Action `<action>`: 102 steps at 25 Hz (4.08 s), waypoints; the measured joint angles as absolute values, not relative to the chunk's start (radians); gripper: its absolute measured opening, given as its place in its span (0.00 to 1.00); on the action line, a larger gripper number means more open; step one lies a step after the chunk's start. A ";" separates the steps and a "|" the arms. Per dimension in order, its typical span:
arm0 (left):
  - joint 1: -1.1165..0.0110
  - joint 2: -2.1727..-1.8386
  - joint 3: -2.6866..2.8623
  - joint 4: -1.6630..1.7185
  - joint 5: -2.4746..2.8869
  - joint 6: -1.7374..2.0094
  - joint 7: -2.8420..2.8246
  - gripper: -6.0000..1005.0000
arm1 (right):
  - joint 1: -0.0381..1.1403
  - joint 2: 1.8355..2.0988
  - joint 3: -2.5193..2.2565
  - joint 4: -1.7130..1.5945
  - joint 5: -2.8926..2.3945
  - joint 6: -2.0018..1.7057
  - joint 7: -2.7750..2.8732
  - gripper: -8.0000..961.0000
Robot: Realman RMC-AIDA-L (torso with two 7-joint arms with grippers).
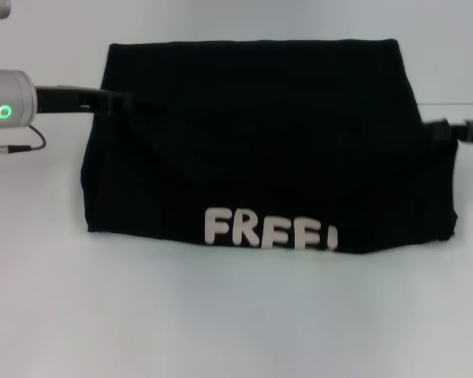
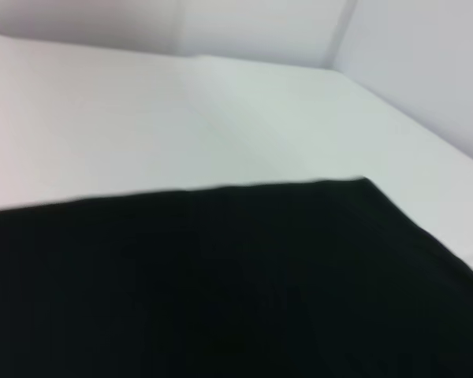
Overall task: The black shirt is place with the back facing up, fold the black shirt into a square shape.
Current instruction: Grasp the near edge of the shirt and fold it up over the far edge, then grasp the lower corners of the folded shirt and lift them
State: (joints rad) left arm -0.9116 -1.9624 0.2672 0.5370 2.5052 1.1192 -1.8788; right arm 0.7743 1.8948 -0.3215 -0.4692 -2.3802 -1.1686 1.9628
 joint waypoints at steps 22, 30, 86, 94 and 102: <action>-0.967 -2.004 0.284 0.392 2.391 0.717 -1.681 0.07 | 0.914 1.938 -0.350 -0.333 -2.378 -0.782 1.928 0.06; -0.964 -2.056 0.290 0.388 2.381 0.608 -1.563 0.07 | 0.908 1.957 -0.350 -0.333 -2.378 -0.756 1.907 0.06; -0.554 -2.152 0.633 0.825 2.408 1.047 -1.791 0.88 | 0.738 1.969 -0.394 -0.514 -2.235 -1.250 1.913 0.79; -0.559 -2.152 0.659 0.826 2.410 1.054 -1.786 0.87 | 0.737 1.970 -0.392 -0.514 -2.235 -1.250 1.913 0.79; -0.560 -2.155 0.672 0.826 2.409 1.038 -1.781 0.85 | 0.736 1.969 -0.391 -0.518 -2.235 -1.249 1.913 0.79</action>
